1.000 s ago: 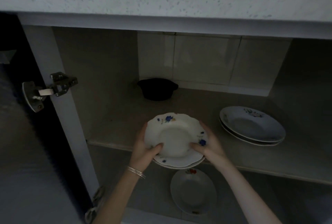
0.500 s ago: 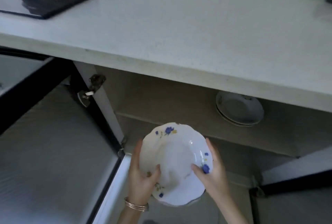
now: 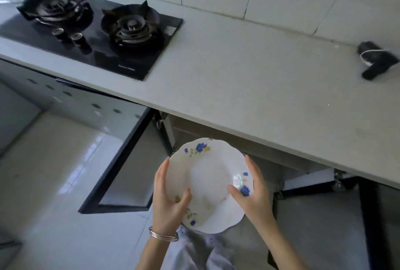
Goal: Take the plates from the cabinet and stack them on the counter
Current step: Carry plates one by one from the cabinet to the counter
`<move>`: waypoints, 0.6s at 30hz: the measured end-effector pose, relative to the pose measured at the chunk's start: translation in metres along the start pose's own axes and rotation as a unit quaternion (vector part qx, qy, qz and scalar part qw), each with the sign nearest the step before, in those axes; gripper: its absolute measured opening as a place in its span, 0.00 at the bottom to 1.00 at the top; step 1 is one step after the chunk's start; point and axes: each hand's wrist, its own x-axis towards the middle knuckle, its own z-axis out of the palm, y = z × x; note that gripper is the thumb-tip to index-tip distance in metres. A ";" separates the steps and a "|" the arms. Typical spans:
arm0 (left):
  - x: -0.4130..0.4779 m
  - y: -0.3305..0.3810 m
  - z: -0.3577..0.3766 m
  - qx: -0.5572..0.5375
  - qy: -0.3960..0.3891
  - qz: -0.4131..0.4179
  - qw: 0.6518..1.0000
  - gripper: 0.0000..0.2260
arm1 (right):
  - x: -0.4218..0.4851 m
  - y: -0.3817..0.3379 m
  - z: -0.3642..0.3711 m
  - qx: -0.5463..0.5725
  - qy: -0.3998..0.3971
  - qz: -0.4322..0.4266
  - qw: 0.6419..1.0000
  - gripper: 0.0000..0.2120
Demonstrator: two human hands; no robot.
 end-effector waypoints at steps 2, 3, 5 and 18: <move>-0.002 0.023 -0.014 0.013 0.006 0.007 1.000 0.34 | -0.003 -0.026 -0.007 -0.018 -0.014 -0.015 1.000 0.37; -0.003 0.031 -0.020 0.016 0.011 0.009 1.000 0.34 | -0.005 -0.036 -0.009 -0.021 -0.023 -0.018 0.999 0.38; -0.007 0.043 -0.028 0.024 0.031 0.013 0.999 0.34 | -0.006 -0.050 -0.012 -0.019 -0.047 -0.030 0.998 0.38; -0.076 0.058 -0.112 0.069 0.271 -0.034 0.960 0.35 | -0.014 -0.114 0.069 0.009 -0.307 -0.134 0.942 0.37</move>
